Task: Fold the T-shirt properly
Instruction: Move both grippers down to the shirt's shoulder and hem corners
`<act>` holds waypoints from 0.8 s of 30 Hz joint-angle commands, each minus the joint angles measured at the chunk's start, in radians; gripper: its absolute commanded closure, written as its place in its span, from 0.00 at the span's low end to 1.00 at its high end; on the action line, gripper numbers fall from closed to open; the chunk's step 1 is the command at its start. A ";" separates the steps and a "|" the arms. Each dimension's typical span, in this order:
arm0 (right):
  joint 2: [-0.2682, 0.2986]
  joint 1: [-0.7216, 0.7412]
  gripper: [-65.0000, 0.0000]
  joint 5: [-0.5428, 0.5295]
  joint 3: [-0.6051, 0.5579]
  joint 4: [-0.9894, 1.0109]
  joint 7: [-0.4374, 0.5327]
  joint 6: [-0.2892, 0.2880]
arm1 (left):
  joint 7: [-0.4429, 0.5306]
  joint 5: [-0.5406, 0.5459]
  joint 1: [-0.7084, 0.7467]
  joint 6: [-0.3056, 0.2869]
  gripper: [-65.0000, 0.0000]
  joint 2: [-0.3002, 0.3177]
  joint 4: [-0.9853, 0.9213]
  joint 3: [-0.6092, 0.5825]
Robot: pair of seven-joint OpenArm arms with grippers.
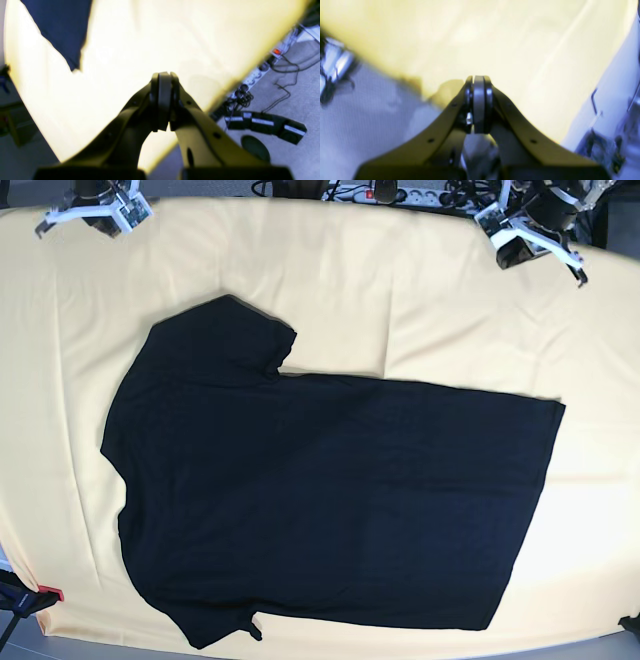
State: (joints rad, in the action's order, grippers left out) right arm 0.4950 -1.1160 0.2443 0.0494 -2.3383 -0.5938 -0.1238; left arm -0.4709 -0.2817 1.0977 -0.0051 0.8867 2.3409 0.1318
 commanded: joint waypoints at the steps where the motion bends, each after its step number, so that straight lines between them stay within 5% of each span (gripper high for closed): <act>1: 0.007 0.023 1.00 -0.014 0.019 -0.018 0.030 -0.014 | 0.037 0.018 -0.023 -0.005 1.00 0.015 0.011 0.028; 12: 0.010 0.385 1.00 -0.309 0.042 0.010 0.084 -0.249 | 0.233 0.165 -0.399 -0.254 1.00 0.144 -0.294 0.031; 18: 0.010 0.466 1.00 -0.354 0.042 0.121 0.091 -0.306 | 0.459 0.175 -0.575 -0.513 1.00 0.225 -0.491 -0.007; 21: 0.010 0.482 1.00 -0.355 0.042 0.156 0.095 -0.323 | 0.576 0.151 -0.686 -0.589 0.72 0.253 -0.587 -0.083; 24: 0.010 0.481 1.00 -0.388 0.042 0.157 0.098 -0.323 | 0.606 0.083 -0.817 -0.601 0.48 0.266 -0.659 -0.202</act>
State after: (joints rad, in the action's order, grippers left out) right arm 0.4961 -0.6342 -0.1394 0.0860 -2.1658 -0.5209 -0.4522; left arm 0.1162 -0.2104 0.2874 -0.6151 1.1275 1.6737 -0.0868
